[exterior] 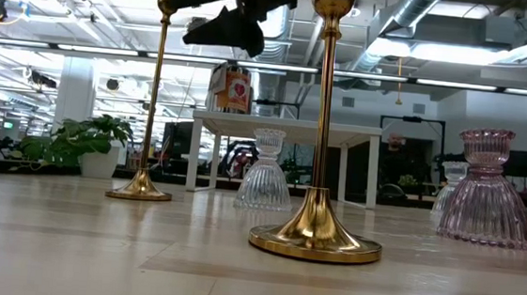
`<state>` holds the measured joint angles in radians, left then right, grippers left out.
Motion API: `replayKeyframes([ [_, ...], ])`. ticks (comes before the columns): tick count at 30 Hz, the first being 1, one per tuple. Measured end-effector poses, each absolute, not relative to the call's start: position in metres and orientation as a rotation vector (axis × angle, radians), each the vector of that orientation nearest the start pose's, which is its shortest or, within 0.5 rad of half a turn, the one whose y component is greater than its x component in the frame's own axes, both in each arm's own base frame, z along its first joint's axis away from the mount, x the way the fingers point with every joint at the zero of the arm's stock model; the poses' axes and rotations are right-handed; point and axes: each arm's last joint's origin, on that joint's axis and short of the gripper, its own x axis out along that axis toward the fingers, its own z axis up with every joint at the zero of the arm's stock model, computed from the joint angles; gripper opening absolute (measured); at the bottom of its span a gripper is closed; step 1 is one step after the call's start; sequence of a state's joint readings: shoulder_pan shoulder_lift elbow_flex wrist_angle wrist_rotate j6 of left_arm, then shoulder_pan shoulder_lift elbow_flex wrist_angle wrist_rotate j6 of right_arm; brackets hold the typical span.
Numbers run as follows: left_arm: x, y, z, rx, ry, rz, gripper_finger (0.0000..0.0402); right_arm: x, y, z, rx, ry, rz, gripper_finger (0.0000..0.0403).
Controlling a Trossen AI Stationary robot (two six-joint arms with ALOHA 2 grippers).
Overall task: Pick & Place candle stick holders
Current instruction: Put the left gold candle holder on the shelf
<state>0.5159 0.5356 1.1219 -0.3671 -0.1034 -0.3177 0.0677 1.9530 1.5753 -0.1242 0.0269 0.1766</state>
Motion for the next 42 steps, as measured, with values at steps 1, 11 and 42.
replayKeyframes([
  [1,0.053,0.034,0.439,-0.267,-0.288,0.585,0.0003,0.452,0.030,0.266,0.148,0.510,-0.006,0.0296],
  [11,0.058,0.036,0.411,-0.275,-0.218,0.594,0.0002,0.472,0.034,0.229,0.137,0.517,0.022,0.0296],
  [42,0.058,0.038,0.332,-0.385,-0.181,0.645,0.0003,0.473,0.034,0.226,0.126,0.518,0.085,0.0011],
])
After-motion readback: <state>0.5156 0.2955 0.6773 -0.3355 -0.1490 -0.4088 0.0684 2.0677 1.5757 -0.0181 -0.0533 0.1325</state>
